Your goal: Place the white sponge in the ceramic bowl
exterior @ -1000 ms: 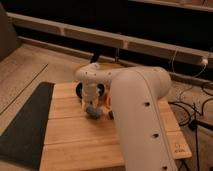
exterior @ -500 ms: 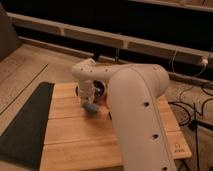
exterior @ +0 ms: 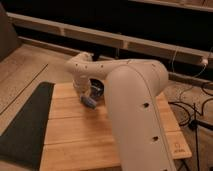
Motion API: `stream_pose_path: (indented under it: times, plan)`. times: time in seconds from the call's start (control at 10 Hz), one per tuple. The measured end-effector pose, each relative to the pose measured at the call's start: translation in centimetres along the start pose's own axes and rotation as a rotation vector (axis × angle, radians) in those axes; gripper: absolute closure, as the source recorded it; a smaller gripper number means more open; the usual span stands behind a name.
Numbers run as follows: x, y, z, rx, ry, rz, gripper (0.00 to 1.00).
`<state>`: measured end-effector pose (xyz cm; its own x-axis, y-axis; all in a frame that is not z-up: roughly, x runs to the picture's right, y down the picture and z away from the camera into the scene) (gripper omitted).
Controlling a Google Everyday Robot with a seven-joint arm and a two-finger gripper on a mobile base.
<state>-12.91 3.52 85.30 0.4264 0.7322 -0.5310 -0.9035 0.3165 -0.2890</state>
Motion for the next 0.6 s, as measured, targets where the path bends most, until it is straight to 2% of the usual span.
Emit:
stream_pose_path:
  times: [0.2,0.4,0.6]
  plan:
    - [-0.5,-1.8,-1.2,0.050,-0.015,0.016,1.00]
    - [-1.0,-4.6,-2.1,0.108,-0.014,0.032,1.00]
    - [-2.4,-7.0,-2.3,0.152,-0.019,-0.009,1.00]
